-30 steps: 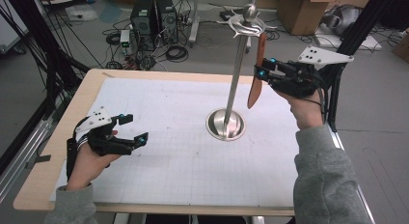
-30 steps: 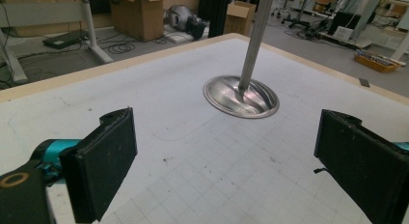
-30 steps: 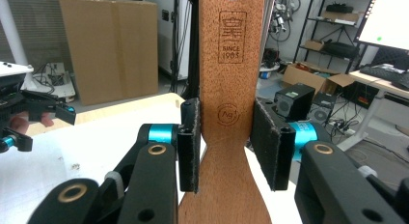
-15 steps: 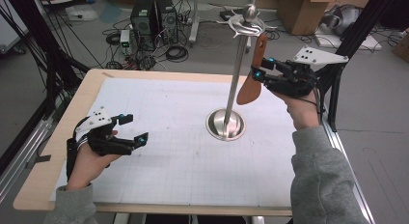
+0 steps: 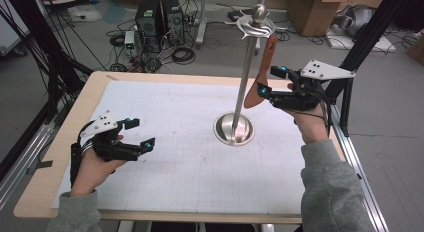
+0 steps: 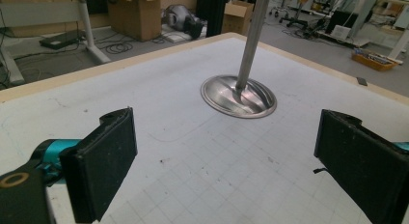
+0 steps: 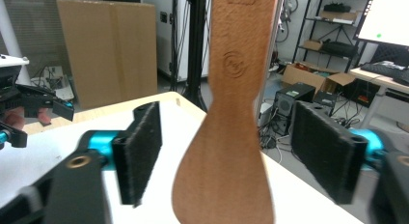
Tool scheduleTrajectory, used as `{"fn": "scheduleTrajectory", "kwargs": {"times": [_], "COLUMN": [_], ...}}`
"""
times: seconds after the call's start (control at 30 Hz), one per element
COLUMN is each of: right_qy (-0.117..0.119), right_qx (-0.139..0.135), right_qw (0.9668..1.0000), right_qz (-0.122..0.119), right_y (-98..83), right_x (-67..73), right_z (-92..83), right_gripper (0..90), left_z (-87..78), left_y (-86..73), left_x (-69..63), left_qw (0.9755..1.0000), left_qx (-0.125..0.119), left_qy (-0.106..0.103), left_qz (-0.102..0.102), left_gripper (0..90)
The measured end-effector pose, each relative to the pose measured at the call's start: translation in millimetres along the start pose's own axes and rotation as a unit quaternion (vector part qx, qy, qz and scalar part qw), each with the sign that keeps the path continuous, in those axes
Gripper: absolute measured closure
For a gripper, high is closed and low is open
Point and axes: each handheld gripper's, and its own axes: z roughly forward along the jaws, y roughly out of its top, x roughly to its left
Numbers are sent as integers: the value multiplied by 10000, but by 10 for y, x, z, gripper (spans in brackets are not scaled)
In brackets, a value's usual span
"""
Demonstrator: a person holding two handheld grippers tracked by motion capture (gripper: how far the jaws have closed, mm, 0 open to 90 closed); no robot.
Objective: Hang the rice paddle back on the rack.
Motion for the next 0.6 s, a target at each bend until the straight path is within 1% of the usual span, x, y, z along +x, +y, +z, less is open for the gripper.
{"fn": "scheduleTrajectory", "kwargs": {"times": [0.03,0.13,0.23,0.27,0.37,0.47,0.5,0.53,0.57,0.6], "right_qy": [0,-6,68,106,135,123,126,126,135,159], "right_qx": [0,6,11,-29,-58,-50,-34,-34,-24,70], "right_qw": [10000,10000,10000,9999,9999,9999,9999,9999,9999,9998], "right_qz": [0,30,-23,-88,-59,-13,49,49,53,100], "right_y": [0,-31,-49,-63,-89,-153,-211,-211,-250,-336], "right_x": [0,3,6,13,17,11,13,13,13,15], "right_z": [0,-13,-37,-59,-80,-103,-117,-117,-119,-118], "right_gripper": [222,142,142,141,140,138,138,138,137,137], "left_z": [0,0,-3,-6,-3,8,24,24,33,46], "left_y": [0,0,0,2,3,5,2,2,-1,-5], "left_x": [0,0,1,7,5,-4,-15,-15,-20,-26], "left_qw": [10000,10000,10000,10000,10000,10000,10000,10000,10000,10000], "left_qx": [0,-3,-27,-27,-41,-50,-43,-43,-18,-8], "left_qy": [0,7,19,14,13,9,14,14,-9,-8], "left_qz": [0,2,-25,-5,-13,15,16,16,33,32], "left_gripper": [82,82,82,82,80,80,80,80,80,80]}}
